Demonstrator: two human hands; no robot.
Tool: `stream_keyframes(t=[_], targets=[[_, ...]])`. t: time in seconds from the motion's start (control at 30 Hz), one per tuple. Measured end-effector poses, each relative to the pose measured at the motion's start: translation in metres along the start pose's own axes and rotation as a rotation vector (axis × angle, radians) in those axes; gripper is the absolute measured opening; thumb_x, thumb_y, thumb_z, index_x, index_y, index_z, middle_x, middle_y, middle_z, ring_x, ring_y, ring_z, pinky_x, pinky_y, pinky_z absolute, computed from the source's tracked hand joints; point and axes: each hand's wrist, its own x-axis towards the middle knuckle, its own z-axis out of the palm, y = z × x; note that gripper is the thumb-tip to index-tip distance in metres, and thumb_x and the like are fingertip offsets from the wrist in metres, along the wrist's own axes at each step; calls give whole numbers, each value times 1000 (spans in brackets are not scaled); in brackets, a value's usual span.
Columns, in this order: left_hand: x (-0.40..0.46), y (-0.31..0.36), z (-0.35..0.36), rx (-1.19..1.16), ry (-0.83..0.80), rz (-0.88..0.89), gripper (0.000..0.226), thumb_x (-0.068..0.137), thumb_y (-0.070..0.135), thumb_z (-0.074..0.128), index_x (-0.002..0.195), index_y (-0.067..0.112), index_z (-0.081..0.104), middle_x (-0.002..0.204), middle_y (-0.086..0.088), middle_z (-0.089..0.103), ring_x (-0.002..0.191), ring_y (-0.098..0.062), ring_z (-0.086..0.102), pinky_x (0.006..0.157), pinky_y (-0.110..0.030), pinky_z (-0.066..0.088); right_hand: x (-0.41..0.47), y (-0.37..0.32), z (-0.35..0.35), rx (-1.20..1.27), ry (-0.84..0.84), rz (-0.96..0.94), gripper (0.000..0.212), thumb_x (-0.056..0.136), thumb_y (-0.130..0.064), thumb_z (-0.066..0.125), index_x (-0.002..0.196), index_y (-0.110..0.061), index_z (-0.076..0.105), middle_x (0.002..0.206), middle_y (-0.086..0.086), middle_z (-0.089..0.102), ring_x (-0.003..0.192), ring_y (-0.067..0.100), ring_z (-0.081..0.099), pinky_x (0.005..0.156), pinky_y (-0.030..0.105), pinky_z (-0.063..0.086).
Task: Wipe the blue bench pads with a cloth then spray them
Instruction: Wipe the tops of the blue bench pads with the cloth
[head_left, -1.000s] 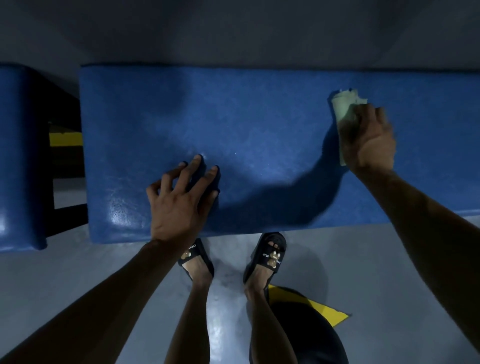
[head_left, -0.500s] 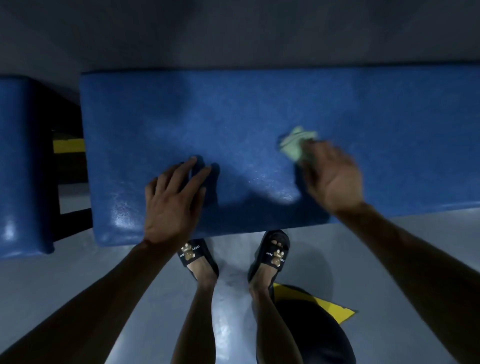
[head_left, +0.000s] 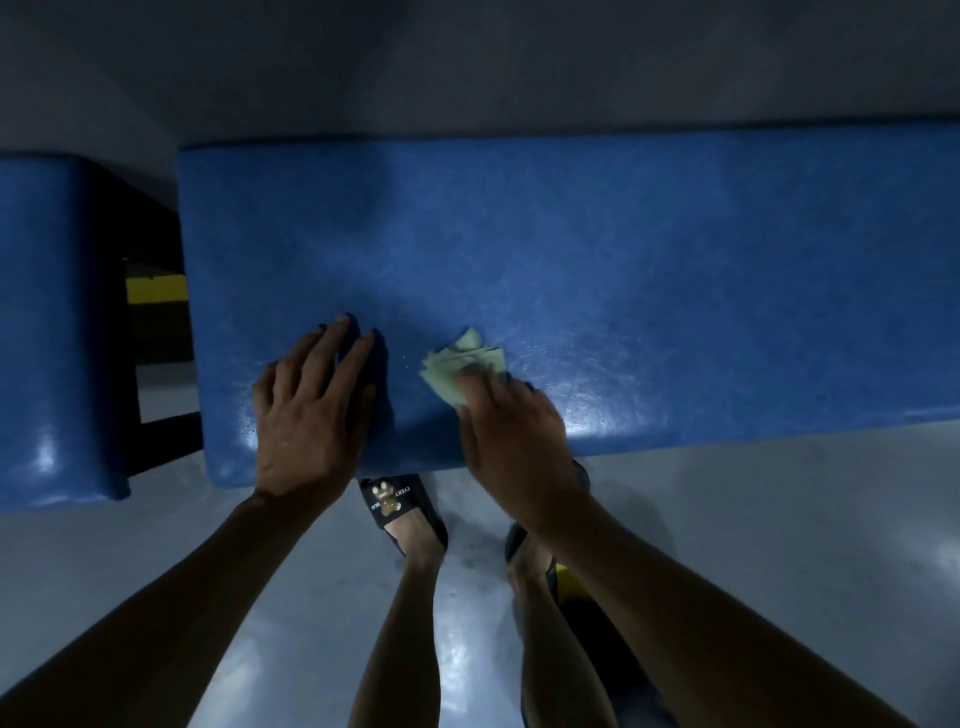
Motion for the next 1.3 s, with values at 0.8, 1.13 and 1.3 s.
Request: stream_keyframes(t=[0.8, 1.13, 1.3], targets=[[12, 8, -9, 21, -61, -92, 55, 95, 48, 38, 148, 36, 42, 156, 3, 39, 133, -31, 36, 102, -52, 32, -10, 68, -18, -86, -29, -92, 62, 82, -10, 51, 143, -16, 51, 107, 11, 58, 83, 30, 55, 66, 39, 45], [10, 4, -2, -26, -9, -87, 53, 96, 47, 39, 148, 36, 43, 156, 5, 37, 133, -29, 32, 98, -44, 27, -45, 161, -43, -6, 199, 640, 58, 96, -12, 47, 153, -18, 35, 115, 21, 43, 92, 39, 48, 73, 45, 49], [11, -6, 0, -42, 11, -30, 50, 96, 47, 44, 144, 38, 46, 154, 6, 40, 128, -29, 36, 91, -43, 30, -39, 23, 13, 117, 175, 596, 53, 96, -42, 32, 146, -28, 41, 124, 16, 47, 108, 36, 50, 86, 41, 47]])
